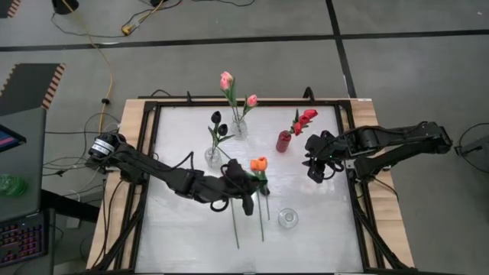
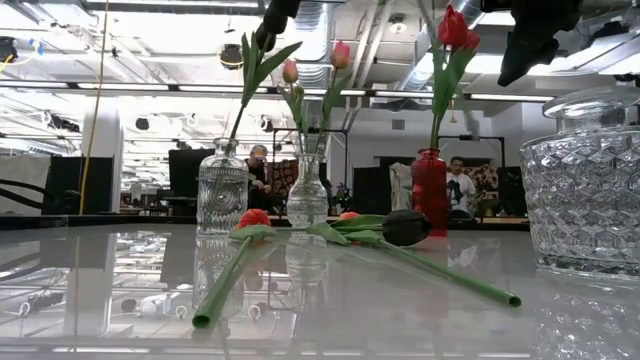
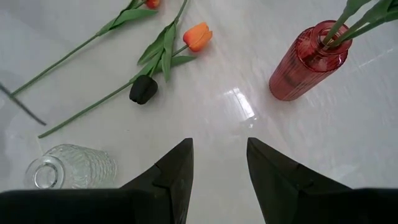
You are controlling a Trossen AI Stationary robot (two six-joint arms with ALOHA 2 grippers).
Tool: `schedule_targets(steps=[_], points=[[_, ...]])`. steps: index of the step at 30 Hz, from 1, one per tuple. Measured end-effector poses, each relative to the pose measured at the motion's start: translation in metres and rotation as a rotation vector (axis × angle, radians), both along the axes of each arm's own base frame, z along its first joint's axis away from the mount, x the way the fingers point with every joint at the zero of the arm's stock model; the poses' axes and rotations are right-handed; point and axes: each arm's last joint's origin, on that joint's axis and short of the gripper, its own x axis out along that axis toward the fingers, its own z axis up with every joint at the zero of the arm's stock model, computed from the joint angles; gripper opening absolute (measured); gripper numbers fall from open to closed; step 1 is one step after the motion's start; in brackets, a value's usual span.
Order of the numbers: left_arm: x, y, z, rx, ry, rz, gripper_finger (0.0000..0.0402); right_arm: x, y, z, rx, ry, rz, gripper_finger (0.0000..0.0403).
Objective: Sort flowers into vase by color
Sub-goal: Put the orange tulip into the bottom transparent vase
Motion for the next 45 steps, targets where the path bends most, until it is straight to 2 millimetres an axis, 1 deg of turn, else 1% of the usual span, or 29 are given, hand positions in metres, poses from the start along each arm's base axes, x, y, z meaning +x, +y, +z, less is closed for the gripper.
schedule_targets(steps=[12,22,26,31,45], points=[[0.001,0.000,0.024,0.134,-0.185,-0.011,0.0001,0.000,0.000,0.000,0.000,0.000,0.000,0.0178],[0.001,-0.003,0.029,0.194,-0.234,-0.108,0.0001,0.000,0.000,0.000,0.000,-0.001,0.000,0.0178],[0.006,-0.005,0.024,0.202,-0.251,-0.132,0.0001,0.000,0.000,0.000,0.000,-0.001,0.000,0.0178],[0.018,-0.009,0.008,0.268,-0.266,-0.182,0.0001,0.000,0.000,0.000,0.001,-0.005,0.000,0.0178],[0.022,-0.009,-0.001,0.280,-0.224,-0.197,0.0001,0.001,0.000,0.000,0.001,-0.007,0.000,0.0178]])
